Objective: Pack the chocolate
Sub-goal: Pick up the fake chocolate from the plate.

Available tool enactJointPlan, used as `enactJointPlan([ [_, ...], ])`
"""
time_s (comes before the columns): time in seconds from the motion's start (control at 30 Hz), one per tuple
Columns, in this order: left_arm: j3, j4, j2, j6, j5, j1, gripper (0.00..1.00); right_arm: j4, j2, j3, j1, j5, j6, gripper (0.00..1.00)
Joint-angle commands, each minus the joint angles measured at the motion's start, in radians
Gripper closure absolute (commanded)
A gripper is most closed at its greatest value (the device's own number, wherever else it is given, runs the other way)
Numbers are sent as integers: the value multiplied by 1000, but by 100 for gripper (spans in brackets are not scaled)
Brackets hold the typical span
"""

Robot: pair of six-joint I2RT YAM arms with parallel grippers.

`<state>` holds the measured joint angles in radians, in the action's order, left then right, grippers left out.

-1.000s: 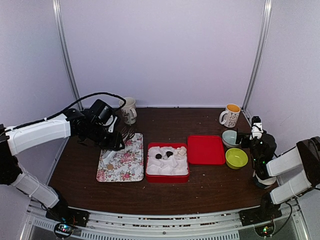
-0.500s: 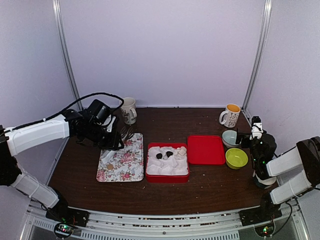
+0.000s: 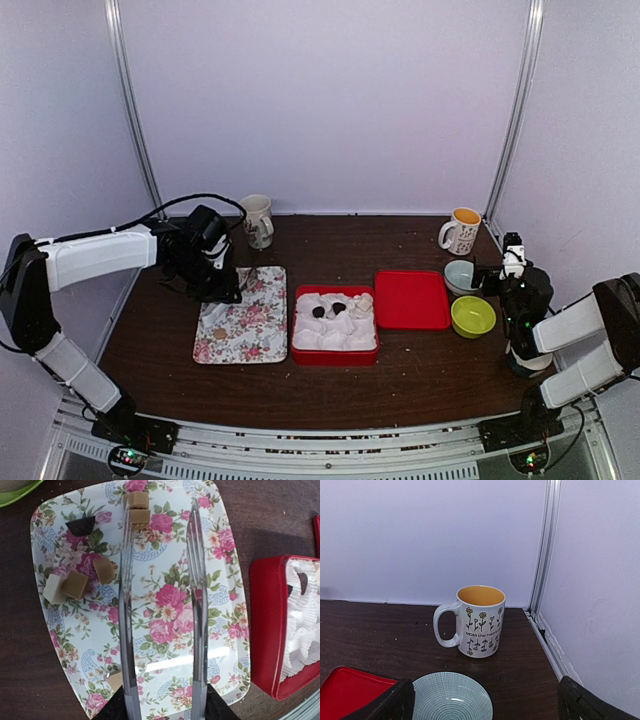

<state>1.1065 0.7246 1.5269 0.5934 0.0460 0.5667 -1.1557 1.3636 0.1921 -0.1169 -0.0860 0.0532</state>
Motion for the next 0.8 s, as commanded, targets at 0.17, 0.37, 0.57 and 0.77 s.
enactJointPlan([
  [0.17,74,-55,127,-1,-10,-30,55,-6,-7,18,8,3,-3,0],
  [0.37,79,-104,182,-14,-8,-39,54,-5,-7,18,8,3,-3,0],
  [0.57,102,-99,220,-18,-41,-43,56,-6,-7,17,8,4,-3,0],
  [0.77,131,-50,228,-16,-84,-46,56,-5,-8,18,8,4,-3,0],
])
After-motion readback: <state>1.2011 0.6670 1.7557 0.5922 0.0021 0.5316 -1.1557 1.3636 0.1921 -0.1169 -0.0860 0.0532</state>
